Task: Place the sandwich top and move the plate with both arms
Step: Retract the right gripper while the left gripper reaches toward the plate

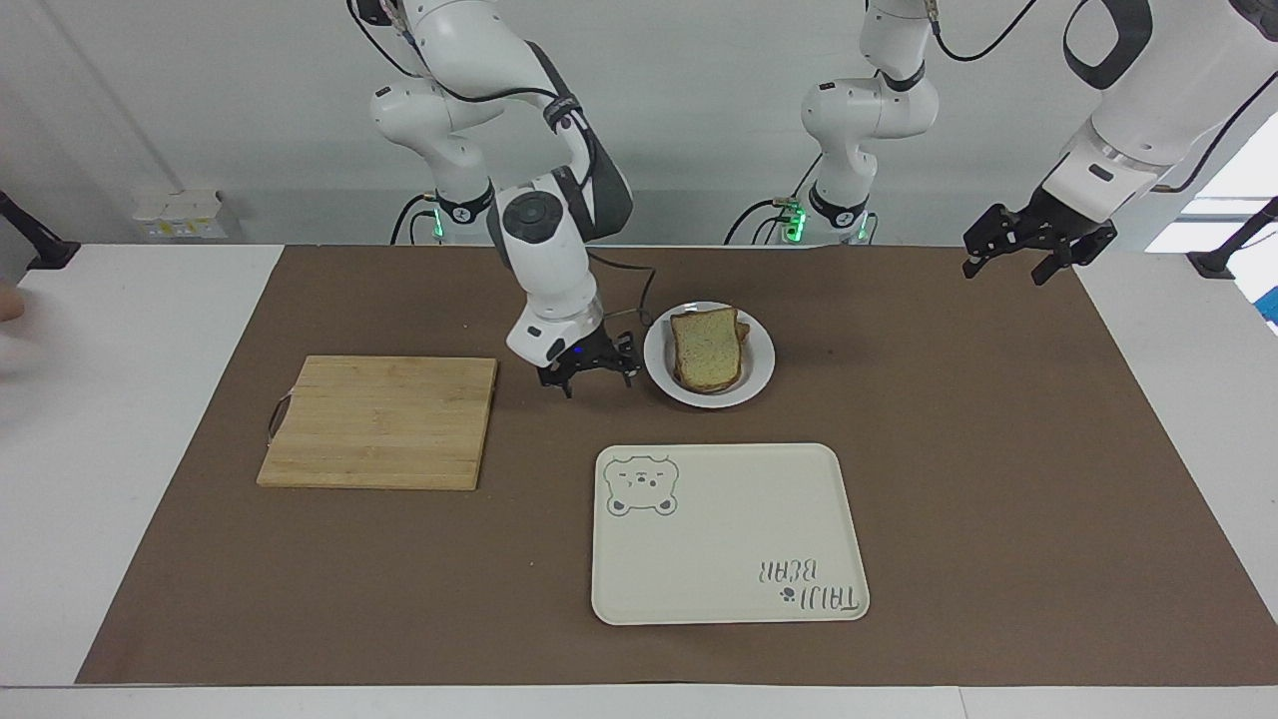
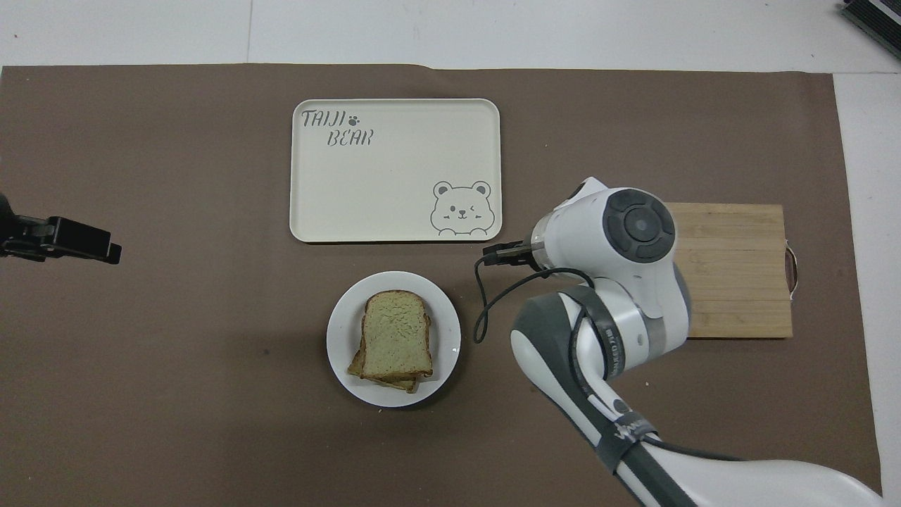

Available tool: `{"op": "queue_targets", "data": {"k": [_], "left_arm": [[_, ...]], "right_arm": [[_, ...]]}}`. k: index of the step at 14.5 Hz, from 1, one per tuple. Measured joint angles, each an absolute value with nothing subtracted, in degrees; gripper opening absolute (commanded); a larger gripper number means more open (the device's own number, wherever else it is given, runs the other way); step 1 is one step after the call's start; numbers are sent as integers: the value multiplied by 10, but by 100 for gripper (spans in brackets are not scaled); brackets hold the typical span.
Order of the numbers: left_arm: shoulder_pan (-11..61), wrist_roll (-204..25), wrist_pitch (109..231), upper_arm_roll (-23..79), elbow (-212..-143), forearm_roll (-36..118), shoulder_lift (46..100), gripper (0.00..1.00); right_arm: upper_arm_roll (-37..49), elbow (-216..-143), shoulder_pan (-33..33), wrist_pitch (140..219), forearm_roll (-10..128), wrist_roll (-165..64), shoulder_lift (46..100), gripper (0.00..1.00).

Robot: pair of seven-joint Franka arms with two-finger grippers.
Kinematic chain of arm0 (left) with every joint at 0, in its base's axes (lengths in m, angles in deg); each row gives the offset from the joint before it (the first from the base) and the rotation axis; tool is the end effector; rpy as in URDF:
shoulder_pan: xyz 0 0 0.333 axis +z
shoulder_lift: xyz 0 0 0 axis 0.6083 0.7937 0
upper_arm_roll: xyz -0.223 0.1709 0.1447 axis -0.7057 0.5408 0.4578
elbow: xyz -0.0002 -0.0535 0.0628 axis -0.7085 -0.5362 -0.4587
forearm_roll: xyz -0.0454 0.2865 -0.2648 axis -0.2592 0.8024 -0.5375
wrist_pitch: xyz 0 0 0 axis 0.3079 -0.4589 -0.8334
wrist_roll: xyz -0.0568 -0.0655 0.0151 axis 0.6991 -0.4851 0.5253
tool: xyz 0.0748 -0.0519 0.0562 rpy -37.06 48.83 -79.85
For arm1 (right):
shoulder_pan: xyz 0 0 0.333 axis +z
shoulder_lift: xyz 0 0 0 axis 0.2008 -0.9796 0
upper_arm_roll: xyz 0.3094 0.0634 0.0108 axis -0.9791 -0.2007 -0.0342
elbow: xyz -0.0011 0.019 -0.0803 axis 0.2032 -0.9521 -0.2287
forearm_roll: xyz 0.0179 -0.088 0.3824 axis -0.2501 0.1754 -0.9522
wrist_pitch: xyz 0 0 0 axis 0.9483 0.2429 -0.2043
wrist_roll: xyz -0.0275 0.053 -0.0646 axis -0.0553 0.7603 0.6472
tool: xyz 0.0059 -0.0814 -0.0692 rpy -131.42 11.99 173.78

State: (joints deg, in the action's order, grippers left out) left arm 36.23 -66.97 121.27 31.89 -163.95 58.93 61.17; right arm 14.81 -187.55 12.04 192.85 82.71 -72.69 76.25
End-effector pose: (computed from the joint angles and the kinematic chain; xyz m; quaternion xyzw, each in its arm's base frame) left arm 0.5423 -0.0166 0.5932 0.9956 -0.0612 -0.0344 0.0620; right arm 0.5666 0.2332 0.3888 -0.9963 -0.0341 -0.0480 0.0627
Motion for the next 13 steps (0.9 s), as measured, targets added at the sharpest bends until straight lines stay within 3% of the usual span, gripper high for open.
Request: {"op": "queue_targets", "data": {"k": [8, 13], "left_arm": [[373, -645, 1340, 319, -1839, 476, 537, 100], [368, -584, 1400, 309, -1927, 417, 544, 100]], "right_arm": [[150, -1795, 38, 1753, 888, -724, 834, 100], [151, -1787, -34, 1698, 889, -724, 900, 100]]}}
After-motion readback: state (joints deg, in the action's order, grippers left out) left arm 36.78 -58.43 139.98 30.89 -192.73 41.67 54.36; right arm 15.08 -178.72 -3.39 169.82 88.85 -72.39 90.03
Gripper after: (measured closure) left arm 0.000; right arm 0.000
